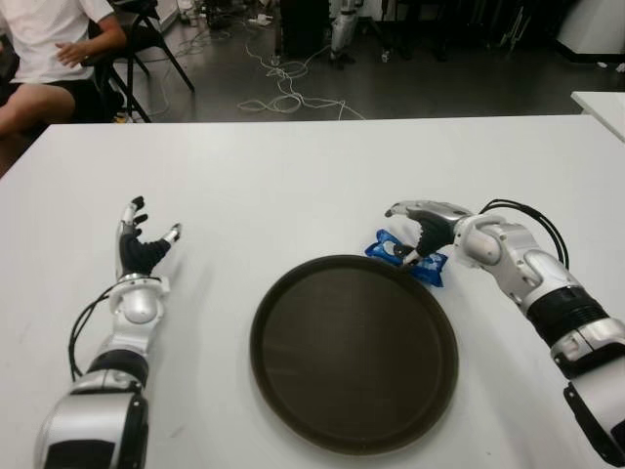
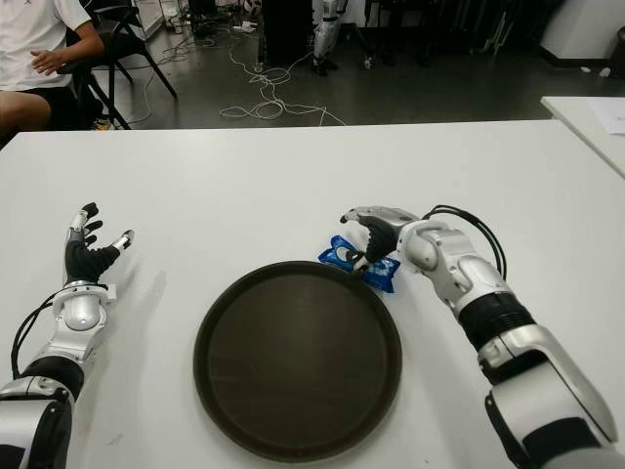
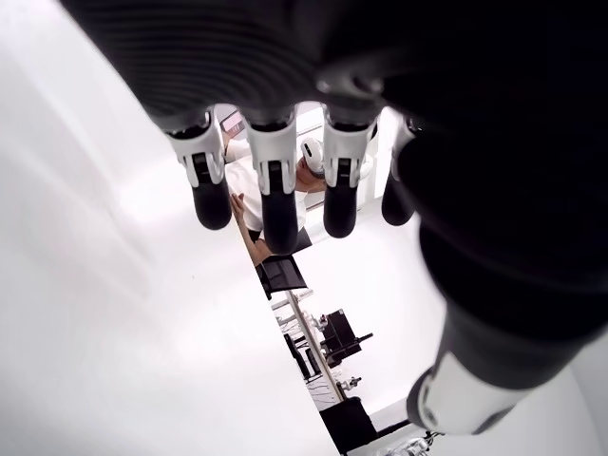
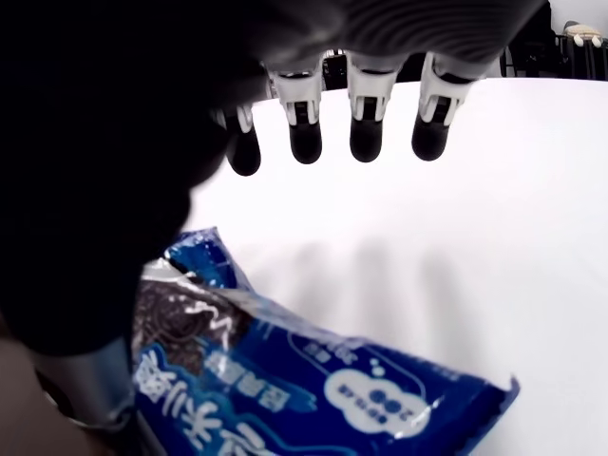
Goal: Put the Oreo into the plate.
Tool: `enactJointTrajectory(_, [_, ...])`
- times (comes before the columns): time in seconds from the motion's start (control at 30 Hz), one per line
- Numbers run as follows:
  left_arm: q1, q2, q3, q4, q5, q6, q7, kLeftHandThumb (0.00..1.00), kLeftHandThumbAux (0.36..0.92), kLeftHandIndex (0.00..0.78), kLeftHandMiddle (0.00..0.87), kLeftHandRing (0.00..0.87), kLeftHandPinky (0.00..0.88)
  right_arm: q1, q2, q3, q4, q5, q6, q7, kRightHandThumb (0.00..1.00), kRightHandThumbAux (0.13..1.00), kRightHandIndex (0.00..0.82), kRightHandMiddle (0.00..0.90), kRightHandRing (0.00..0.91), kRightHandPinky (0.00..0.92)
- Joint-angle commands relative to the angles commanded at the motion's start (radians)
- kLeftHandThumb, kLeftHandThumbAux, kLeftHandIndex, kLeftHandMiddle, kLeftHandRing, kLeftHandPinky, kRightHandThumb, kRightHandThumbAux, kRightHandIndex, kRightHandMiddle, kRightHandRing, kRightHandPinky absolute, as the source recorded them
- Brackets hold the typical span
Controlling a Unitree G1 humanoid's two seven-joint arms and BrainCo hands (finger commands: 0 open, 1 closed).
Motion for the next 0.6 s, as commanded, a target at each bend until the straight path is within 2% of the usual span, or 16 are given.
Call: enactJointTrajectory(0.6, [0.0, -0.001, 0.001, -0.001, -0.002, -0.004, 0.001, 0.001, 0.802, 0.083, 0.121, 0.113, 0.108, -0.012, 0.012, 0.007, 0.043, 0.001, 0.018, -0.023, 0.0, 0.694, 0.0, 0.0, 0.0, 0.0])
